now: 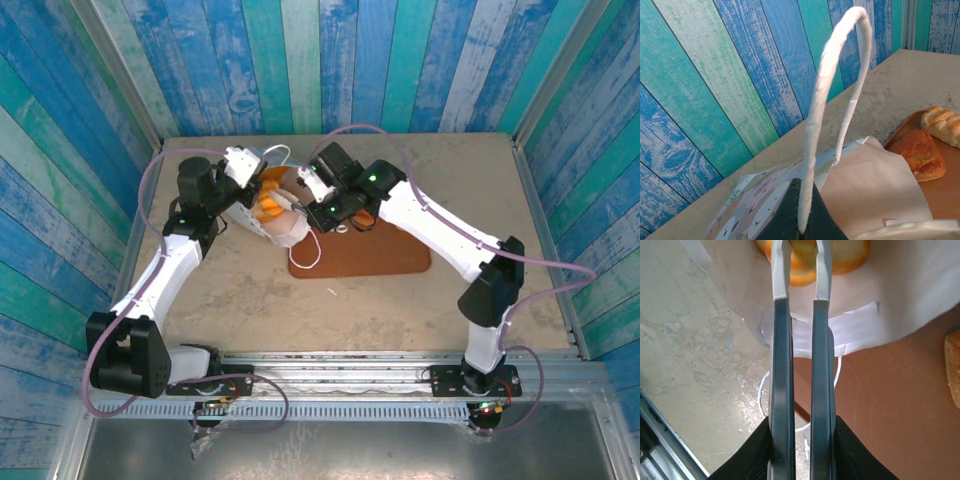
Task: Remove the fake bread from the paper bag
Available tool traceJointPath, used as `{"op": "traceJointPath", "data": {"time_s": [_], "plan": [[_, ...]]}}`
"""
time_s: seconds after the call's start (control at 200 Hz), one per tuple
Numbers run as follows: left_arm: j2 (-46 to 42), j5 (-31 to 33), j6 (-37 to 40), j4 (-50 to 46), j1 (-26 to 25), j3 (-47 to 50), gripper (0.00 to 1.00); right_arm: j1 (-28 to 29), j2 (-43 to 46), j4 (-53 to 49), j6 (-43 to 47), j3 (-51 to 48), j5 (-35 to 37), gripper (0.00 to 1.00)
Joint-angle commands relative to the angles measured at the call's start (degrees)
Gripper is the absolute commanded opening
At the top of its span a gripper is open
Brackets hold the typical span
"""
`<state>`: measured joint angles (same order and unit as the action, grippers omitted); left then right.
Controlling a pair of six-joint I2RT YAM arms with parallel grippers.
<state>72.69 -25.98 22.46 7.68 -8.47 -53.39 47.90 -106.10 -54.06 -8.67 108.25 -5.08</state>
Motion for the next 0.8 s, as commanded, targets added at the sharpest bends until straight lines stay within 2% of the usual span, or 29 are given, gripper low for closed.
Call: {"op": "traceJointPath", "data": {"time_s": [0.0,0.316,0.596,0.796], "plan": [[-0.4,0.0,-0.2,2.8,-0.1,0.2,0.00,0.3,4.2,2.7,-1.4,-2.2,2.5,0.16],[-0.4,0.4,-1.6,3.3,-0.1,0.4,0.00,0.2,11.9,2.8,-2.3,-8.7,2.2,0.16],[-0.4,0.7,-1.5,3.1,-0.1,0.6,0.00,0.2,23.3,3.7,-4.0,-17.6,1.3,0.18],[-0.4,0.6,-1.3,3.2,-0.1,0.6,0.00,-0.1,31.4,3.7,-6.2,-23.8,3.9,0.18]]}}
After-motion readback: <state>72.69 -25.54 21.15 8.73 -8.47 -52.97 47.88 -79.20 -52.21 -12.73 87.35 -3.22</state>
